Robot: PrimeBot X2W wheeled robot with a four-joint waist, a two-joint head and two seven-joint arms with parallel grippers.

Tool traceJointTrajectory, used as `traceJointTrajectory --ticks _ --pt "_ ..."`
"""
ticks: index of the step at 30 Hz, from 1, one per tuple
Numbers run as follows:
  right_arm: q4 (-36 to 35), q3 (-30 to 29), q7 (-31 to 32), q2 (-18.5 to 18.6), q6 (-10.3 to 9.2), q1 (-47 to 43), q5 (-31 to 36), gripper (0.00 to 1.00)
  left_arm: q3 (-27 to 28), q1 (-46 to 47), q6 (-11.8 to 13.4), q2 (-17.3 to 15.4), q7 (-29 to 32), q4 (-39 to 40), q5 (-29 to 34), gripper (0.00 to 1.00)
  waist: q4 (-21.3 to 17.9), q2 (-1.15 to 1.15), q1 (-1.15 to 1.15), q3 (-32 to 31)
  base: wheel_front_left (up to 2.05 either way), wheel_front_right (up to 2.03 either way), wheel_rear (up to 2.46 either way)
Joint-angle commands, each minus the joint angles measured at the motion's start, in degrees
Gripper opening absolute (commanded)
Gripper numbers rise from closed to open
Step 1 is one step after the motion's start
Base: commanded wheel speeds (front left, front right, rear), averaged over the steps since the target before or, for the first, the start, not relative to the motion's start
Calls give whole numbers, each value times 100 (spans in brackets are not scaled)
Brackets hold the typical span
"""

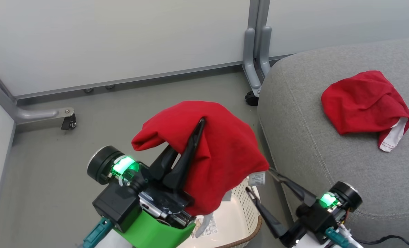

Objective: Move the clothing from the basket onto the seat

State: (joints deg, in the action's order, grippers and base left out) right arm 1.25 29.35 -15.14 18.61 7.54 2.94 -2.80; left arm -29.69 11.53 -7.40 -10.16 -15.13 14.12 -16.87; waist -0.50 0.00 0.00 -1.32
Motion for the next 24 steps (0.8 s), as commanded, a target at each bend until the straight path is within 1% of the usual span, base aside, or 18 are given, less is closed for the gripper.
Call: traceJointTrajectory --ticks 1,6,10,15,21,24 --pt "17 90 0 11 -10 109 131 100 -27 119 -13 -3 -1 2 -7 0 26 0 0 -1 0 0 0" --pt "37 186 -1 -106 -10 275 496 100 -179 171 -13 -10 -1 -5 -49 0 85 0 0 -31 0 0 0" --pt "-43 86 -1 -231 -10 346 629 100 -303 212 -13 -41 -1 -3 -68 0 138 0 0 -60 0 0 0" --pt "-107 34 -1 -302 -10 243 576 100 -280 181 -13 -58 -1 -41 -120 0 179 0 0 -99 0 0 0" --pt "-308 101 -1 -287 -10 223 389 100 -273 115 -13 -76 -1 -50 -145 0 164 0 0 -119 0 0 0" --pt "-379 131 -1 -271 -10 199 357 100 -158 45 -13 -26 -1 -105 -177 0 147 0 0 -122 0 0 0"
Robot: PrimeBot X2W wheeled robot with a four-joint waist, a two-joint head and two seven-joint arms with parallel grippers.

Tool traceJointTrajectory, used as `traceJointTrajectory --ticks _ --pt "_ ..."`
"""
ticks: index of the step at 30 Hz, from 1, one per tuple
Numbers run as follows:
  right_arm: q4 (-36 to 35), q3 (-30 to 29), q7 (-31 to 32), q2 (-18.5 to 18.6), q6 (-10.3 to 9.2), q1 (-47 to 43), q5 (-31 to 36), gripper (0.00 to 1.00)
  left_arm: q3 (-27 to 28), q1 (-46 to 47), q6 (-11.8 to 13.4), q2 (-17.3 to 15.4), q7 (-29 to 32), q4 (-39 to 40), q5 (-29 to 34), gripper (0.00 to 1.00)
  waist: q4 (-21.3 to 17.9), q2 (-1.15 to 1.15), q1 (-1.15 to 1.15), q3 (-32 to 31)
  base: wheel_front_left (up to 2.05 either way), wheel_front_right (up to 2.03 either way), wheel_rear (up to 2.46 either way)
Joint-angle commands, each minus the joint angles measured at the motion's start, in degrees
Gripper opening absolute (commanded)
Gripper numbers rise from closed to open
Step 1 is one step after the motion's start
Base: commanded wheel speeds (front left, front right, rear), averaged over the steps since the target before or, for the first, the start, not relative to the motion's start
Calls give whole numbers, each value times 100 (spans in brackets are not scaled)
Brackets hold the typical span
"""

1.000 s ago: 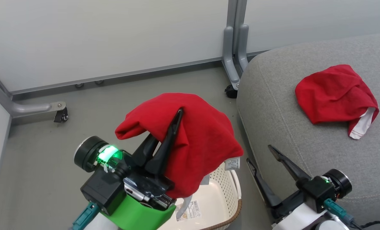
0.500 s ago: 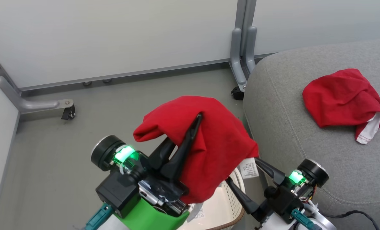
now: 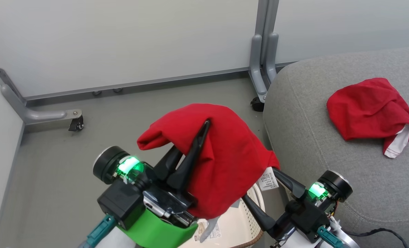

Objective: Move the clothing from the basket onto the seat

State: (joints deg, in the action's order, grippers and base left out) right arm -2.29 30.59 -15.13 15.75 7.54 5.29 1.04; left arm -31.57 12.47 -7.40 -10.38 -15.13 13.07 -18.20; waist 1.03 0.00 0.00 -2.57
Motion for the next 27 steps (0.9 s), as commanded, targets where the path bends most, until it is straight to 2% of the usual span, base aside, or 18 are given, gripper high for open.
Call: traceJointTrajectory --ticks 1,16,27 --pt "-42 7 -1 21 -10 -48 -33 100 81 -61 -13 15 0 -16 -50 0 -13 0 0 7 0 0 0" --pt "-382 -344 -1 1 -10 -263 130 100 388 -109 -13 75 -1 -117 -26 0 -136 0 0 52 0 0 0" --pt "-174 -129 -1 -62 -10 13 73 100 -28 23 -13 45 -1 -62 -57 0 -31 0 0 29 0 0 0"
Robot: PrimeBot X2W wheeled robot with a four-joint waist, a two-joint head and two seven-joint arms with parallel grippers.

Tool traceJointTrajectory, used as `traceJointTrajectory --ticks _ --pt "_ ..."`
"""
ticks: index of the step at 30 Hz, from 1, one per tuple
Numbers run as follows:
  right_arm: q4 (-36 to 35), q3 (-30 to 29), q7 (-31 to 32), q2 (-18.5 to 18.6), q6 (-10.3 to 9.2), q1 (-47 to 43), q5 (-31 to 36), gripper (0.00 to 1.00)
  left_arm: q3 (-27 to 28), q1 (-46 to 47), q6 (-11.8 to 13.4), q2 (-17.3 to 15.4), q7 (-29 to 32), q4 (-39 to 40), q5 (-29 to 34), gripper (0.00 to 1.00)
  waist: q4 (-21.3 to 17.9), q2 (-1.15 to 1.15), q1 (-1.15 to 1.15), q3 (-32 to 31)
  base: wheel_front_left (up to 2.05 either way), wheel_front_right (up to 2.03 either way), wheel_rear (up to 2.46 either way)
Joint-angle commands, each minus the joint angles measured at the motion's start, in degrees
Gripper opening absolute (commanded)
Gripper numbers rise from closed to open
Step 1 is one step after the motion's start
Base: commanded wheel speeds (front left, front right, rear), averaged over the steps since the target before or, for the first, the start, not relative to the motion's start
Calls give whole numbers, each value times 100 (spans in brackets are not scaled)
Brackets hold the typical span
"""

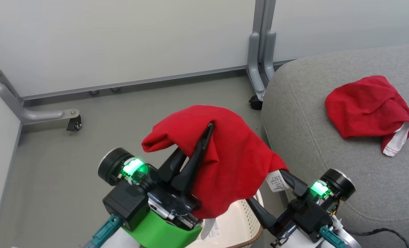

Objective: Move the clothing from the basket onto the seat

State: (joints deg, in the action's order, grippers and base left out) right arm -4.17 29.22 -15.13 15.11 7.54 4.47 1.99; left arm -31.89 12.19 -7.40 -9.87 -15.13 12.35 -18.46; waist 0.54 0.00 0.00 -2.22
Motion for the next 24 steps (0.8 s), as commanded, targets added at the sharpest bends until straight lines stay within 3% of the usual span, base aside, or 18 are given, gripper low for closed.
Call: traceJointTrajectory --ticks 1,24 --pt "41 28 -1 -1 -10 116 -16 100 -33 57 -13 -6 -1 13 -41 0 31 0 0 -10 0 0 0" --pt "650 756 -1 -145 -10 772 -149 100 -848 185 -14 -28 -1 -68 -201 0 272 0 0 -92 0 0 0"
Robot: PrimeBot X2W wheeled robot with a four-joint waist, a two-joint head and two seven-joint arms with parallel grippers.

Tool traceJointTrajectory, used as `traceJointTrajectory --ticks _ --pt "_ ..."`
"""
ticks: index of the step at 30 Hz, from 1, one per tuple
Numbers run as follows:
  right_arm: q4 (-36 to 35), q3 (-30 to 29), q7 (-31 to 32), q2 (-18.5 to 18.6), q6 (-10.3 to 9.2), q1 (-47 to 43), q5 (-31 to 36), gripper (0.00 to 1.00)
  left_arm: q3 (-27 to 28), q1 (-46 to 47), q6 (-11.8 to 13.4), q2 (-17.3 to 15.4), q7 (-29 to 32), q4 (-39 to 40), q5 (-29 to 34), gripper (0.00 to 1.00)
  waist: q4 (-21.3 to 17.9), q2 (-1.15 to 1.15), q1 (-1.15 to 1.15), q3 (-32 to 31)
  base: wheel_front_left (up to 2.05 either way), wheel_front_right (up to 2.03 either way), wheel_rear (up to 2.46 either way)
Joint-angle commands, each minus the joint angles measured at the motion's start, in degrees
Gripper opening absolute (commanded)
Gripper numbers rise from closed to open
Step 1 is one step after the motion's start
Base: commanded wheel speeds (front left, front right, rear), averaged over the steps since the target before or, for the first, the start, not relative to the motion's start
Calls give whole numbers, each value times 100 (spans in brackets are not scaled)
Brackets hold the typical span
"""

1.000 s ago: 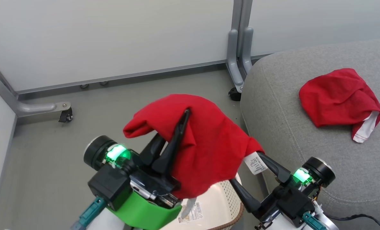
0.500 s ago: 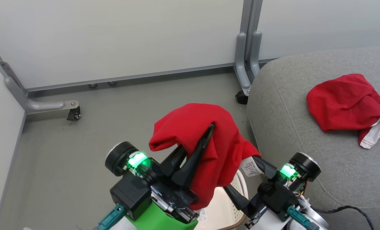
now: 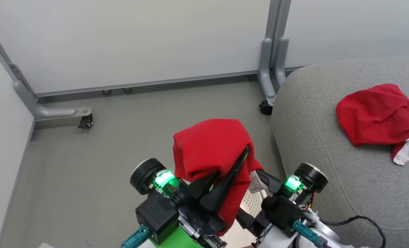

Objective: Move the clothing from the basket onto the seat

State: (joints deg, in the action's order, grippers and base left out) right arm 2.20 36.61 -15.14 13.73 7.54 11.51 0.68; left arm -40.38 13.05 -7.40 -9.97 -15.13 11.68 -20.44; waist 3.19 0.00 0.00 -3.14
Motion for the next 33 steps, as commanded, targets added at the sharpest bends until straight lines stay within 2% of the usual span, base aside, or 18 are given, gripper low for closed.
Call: traceJointTrajectory --ticks 1,16,26,27,28,33 --pt "22 25 0 -14 -10 89 -29 100 -12 101 -14 -22 0 -2 -8 0 14 0 0 1 0 0 0" --pt "321 210 -1 -2 -10 130 -166 100 -11 118 -14 -28 -1 83 -67 0 27 0 0 45 0 0 0" --pt "469 290 0 -146 -10 264 -160 100 -230 200 -14 -22 -1 142 -140 0 -21 0 0 75 0 0 0" --pt "443 289 -1 -180 -10 252 -251 29 -239 205 -14 -25 -1 132 -146 0 -18 0 0 75 0 0 0" --pt "381 264 -1 -191 -10 262 -263 0 -238 203 -13 -31 -1 119 -154 0 -15 0 0 77 0 0 0" --pt "170 40 -1 -249 -10 99 -477 0 -145 149 -14 -67 0 45 -154 0 4 0 0 78 0 0 0"
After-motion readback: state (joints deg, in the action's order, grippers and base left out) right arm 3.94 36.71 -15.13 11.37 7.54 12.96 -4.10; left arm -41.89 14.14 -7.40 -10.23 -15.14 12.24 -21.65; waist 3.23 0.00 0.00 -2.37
